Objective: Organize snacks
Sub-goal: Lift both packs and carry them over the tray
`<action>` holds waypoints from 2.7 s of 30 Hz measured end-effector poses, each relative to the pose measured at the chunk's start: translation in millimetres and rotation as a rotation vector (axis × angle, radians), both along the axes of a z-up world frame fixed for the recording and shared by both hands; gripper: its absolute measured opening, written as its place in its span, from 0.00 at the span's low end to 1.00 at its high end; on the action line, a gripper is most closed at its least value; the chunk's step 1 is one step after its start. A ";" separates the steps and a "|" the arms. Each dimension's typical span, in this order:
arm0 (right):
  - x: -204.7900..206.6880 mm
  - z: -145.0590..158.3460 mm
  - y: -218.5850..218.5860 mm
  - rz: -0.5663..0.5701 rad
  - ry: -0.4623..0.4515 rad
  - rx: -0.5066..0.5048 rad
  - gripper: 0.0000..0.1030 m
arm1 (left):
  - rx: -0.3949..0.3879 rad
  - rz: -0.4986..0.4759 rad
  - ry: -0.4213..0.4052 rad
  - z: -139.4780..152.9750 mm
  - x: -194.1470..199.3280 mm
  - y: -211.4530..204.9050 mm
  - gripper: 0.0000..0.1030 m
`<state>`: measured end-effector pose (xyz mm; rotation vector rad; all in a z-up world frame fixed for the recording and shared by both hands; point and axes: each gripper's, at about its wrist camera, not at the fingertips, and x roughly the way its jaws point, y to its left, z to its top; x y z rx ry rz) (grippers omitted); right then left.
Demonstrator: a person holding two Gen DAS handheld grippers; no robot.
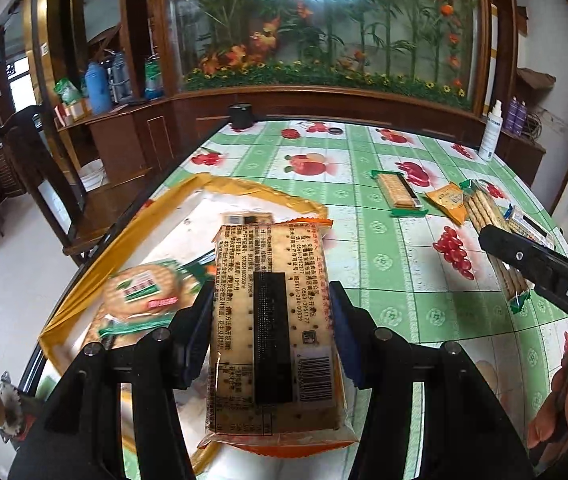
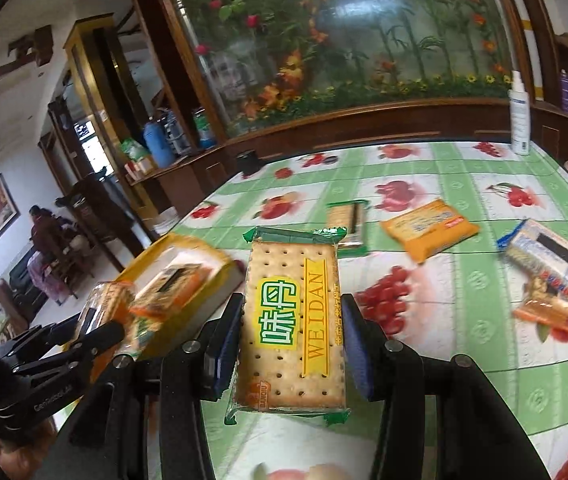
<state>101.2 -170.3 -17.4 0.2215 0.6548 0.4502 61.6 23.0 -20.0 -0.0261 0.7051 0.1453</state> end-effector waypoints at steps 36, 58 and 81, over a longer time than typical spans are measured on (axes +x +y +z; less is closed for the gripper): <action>-55.8 67.8 -55.3 0.094 -0.163 0.200 0.46 | -0.154 -0.349 -0.078 77.6 -53.1 -88.0 0.51; -66.3 144.5 -126.5 0.075 -0.256 0.247 0.46 | -0.140 -0.294 -0.127 120.1 -49.6 -79.3 0.51; -35.6 106.9 13.6 0.143 -0.148 0.158 0.46 | -0.018 0.118 -0.057 30.2 -6.9 73.4 0.51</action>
